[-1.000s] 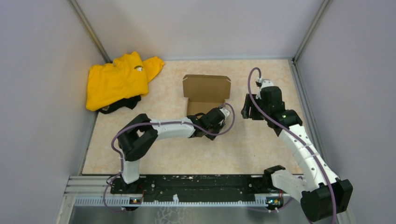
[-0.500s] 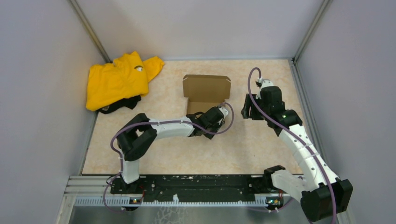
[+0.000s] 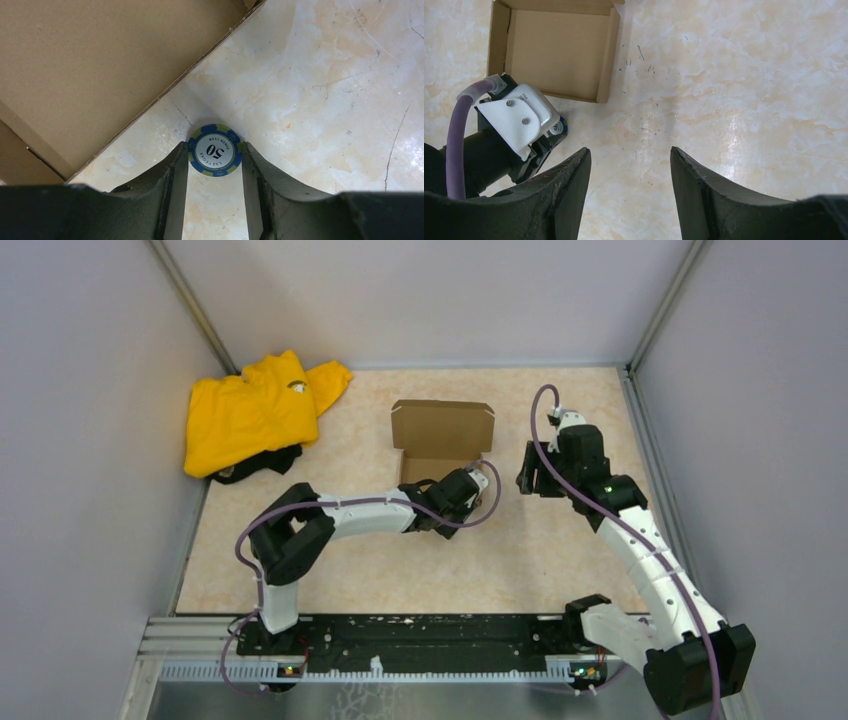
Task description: Fold the paper box
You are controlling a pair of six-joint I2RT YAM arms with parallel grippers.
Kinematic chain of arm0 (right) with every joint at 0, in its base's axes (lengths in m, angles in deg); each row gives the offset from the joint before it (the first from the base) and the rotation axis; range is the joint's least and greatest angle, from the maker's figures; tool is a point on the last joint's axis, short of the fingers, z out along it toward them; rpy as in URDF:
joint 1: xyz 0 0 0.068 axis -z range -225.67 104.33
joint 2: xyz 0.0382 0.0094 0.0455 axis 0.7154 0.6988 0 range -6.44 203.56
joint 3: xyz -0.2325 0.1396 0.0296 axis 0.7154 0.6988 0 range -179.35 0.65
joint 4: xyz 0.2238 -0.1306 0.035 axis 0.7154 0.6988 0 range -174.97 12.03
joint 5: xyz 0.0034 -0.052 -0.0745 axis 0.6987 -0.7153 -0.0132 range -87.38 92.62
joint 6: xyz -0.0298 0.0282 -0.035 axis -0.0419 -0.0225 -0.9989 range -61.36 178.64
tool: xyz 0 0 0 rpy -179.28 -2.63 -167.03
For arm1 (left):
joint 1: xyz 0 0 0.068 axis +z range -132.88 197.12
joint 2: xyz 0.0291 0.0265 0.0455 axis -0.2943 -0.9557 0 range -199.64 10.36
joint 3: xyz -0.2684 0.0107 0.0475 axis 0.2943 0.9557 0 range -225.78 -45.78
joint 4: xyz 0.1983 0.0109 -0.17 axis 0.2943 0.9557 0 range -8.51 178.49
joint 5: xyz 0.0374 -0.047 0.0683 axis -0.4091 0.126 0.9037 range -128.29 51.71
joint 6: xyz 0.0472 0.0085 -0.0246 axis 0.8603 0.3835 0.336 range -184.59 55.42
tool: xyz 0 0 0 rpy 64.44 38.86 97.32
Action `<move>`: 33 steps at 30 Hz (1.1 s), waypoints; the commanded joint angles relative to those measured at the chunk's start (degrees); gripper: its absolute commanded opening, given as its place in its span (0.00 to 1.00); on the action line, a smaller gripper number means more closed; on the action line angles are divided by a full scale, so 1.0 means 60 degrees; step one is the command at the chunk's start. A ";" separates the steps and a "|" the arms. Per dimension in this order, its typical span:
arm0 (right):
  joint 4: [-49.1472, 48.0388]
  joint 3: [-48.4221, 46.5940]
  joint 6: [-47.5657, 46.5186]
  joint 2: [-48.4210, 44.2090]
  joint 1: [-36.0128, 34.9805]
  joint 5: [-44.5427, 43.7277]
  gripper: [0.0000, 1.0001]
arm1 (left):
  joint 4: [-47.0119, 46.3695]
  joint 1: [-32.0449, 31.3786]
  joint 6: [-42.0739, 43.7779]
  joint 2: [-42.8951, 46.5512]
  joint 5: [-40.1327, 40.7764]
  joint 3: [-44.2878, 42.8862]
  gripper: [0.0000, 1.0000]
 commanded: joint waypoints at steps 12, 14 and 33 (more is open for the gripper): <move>-0.0345 -0.0291 -0.0057 -0.0065 0.0072 0.0014 0.59 | 0.0262 0.0151 0.0181 0.0381 -0.0041 -0.0378 0.46; -0.0335 -0.0313 -0.0057 -0.0063 0.0079 -0.0012 0.59 | 0.0272 0.0178 0.0192 0.0392 -0.0078 -0.0421 0.46; -0.0318 -0.0349 -0.0086 0.0009 0.0086 0.0010 0.65 | 0.0408 0.0202 0.0125 0.0504 -0.0207 -0.0348 0.58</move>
